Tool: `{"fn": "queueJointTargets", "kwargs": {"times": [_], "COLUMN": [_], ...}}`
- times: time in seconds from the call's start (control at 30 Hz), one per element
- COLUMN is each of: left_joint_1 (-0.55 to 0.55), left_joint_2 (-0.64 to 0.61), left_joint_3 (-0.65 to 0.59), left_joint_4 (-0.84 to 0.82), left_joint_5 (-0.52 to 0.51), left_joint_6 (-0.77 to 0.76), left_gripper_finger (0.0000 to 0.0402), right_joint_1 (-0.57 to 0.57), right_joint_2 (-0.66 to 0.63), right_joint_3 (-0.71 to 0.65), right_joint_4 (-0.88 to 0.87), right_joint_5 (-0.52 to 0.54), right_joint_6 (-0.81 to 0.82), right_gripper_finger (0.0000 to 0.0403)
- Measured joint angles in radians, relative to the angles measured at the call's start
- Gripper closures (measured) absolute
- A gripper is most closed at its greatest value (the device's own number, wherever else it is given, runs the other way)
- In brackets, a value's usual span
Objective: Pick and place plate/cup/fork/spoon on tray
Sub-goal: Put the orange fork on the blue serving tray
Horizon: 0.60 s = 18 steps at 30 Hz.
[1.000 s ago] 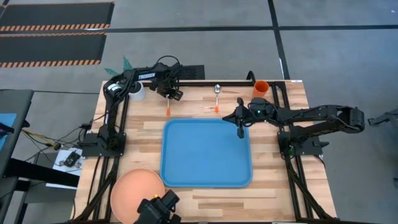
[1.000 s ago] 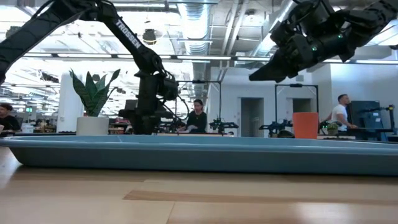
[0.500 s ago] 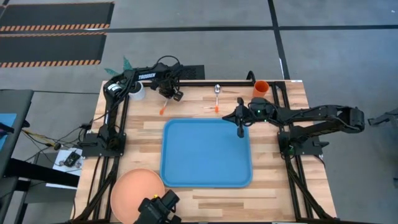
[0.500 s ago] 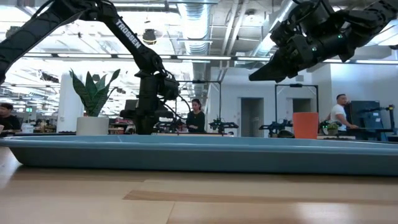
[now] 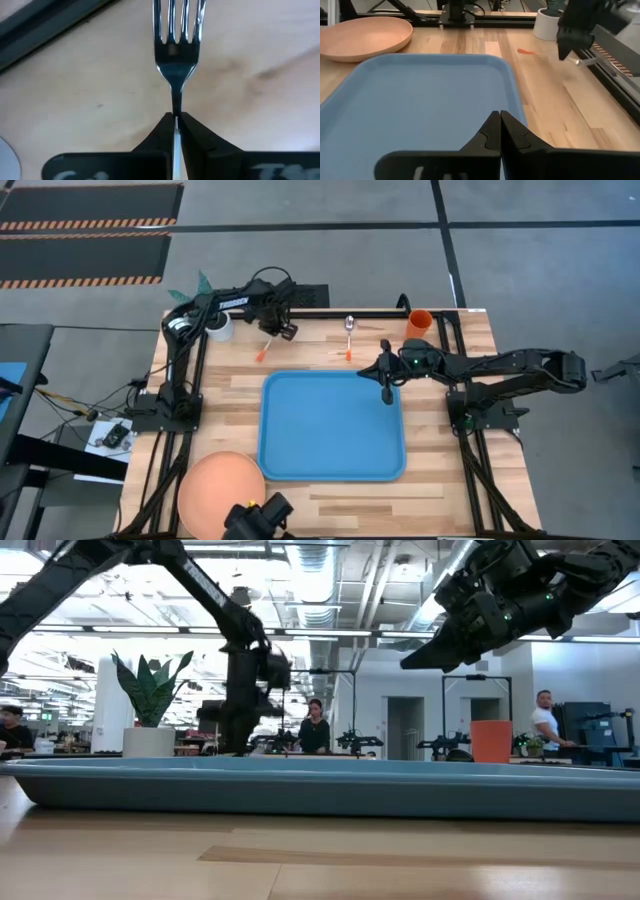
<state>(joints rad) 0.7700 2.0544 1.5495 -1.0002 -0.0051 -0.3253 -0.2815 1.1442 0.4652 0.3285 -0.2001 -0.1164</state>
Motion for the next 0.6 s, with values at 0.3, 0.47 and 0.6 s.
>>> {"fn": "queueJointTargets", "kwargs": {"times": [0.3,0.47,0.6], "left_joint_1": [-0.158,-0.319,-0.477], "left_joint_2": [-0.160,-0.260,-0.320], "left_joint_3": [-0.006,-0.087,-0.162], "left_joint_4": [-0.025,0.014,0.082], "left_joint_5": [0.002,0.001,-0.032], "left_joint_6": [-0.121,-0.277,-0.451], "left_gripper_finger": [0.0400,0.0401,0.0401], "right_joint_1": [-0.004,-0.023,-0.021], "right_joint_2": [0.000,0.000,0.000], "right_joint_3": [-0.077,-0.123,-0.131], "right_joint_4": [0.070,0.134,0.136], "right_joint_5": [0.000,-0.009,-0.010], "right_joint_6": [-0.012,0.015,0.016], "right_gripper_finger": [0.0392,0.0392,0.0392]}}
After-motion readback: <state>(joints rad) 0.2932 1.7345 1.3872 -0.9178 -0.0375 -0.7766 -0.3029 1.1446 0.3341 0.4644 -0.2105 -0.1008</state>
